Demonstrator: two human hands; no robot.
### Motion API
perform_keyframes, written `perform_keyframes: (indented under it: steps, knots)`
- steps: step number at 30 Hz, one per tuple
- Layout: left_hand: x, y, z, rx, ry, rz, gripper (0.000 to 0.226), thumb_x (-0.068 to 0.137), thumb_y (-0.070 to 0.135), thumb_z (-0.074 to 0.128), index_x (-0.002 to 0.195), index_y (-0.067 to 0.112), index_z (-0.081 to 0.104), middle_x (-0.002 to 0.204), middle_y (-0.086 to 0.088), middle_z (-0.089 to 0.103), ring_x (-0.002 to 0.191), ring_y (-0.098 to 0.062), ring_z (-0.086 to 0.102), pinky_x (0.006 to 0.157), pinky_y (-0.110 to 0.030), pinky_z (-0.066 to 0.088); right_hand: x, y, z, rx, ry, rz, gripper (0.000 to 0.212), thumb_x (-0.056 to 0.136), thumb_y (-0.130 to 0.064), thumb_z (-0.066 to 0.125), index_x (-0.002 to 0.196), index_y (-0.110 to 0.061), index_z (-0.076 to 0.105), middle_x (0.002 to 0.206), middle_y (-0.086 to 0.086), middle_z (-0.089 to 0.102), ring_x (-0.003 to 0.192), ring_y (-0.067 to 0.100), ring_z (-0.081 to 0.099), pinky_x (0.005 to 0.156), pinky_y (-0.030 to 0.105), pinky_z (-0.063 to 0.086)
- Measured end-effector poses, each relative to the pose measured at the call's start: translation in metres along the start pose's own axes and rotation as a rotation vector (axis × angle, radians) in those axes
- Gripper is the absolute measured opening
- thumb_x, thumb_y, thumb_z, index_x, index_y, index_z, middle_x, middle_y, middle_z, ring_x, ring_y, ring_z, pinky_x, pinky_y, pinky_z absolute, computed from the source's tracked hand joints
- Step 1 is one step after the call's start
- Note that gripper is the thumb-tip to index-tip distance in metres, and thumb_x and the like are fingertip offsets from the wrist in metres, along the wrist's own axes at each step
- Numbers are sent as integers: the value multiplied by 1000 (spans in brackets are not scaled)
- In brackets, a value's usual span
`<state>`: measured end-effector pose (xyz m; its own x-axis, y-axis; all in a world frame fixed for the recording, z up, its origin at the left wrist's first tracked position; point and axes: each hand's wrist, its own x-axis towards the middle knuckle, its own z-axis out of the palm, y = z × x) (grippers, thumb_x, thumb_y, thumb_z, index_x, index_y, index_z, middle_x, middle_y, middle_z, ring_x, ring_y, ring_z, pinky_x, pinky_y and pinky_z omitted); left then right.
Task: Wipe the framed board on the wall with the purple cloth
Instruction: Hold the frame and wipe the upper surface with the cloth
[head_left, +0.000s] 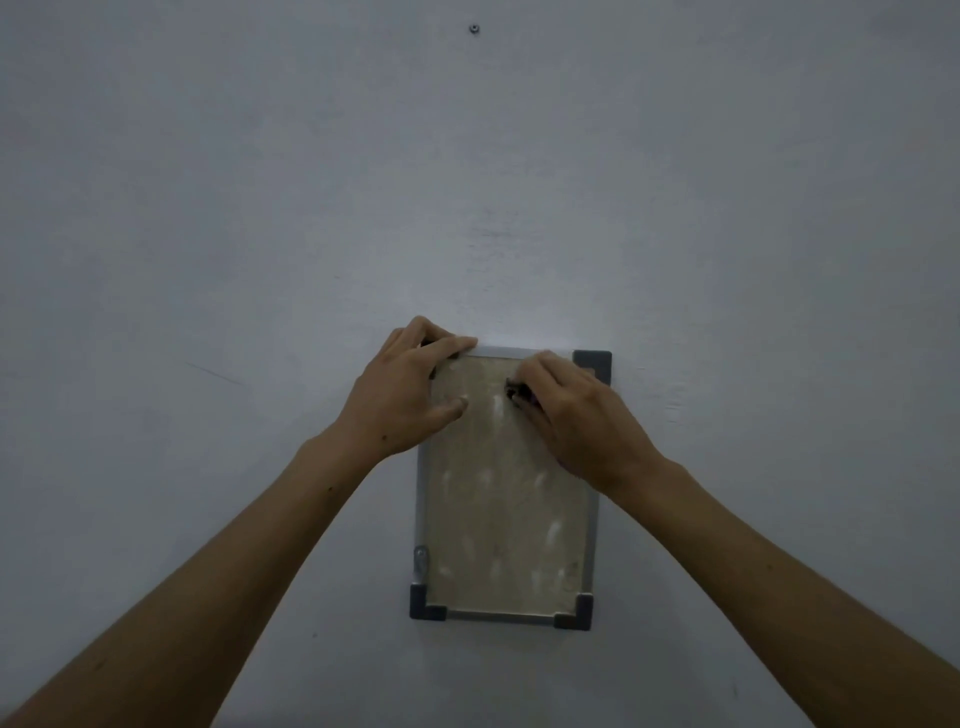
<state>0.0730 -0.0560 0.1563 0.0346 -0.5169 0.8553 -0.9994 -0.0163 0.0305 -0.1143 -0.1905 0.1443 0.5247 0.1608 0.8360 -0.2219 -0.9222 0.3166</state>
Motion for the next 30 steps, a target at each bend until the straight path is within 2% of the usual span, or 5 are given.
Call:
perform_keyframes:
  steps: [15,18,22,26,30]
  knots:
    - [1,-2,2,4,6,0,66,80,38,77,141,30,51,118,10,45,102,-4,37,88,-29,49,13,-15,5,-4,-19,-7,8,102,-17,56,102,-9,58,96,7,61,79,20,58,66,34,53]
    - [1,-1,2,-1,2,-11,67,80,37,77,141,30,51,119,10,45,104,-5,38,90,-31,50,14,-10,2,66,103,149,10,102,-18,56,100,-8,57,95,7,60,79,19,56,67,32,52]
    - [0,-1,1,-3,-3,1,66,81,37,76,142,29,51,119,9,45,104,-5,38,90,-33,51,10,-18,7,12,-50,-63,7,100,-14,60,103,-7,61,98,10,65,82,21,63,71,31,56]
    - [0,-1,2,0,13,-4,67,81,38,76,142,30,50,120,10,45,105,-4,38,90,-31,51,9,-12,4,61,104,166,11,101,-19,58,102,-9,59,96,6,61,79,17,57,67,31,53]
    - [0,-1,1,0,5,9,66,81,38,76,142,30,51,120,10,45,103,-4,38,89,-30,51,3,-20,11,-1,-57,-90,7,99,-16,62,102,-9,62,95,8,64,78,18,61,66,26,52]
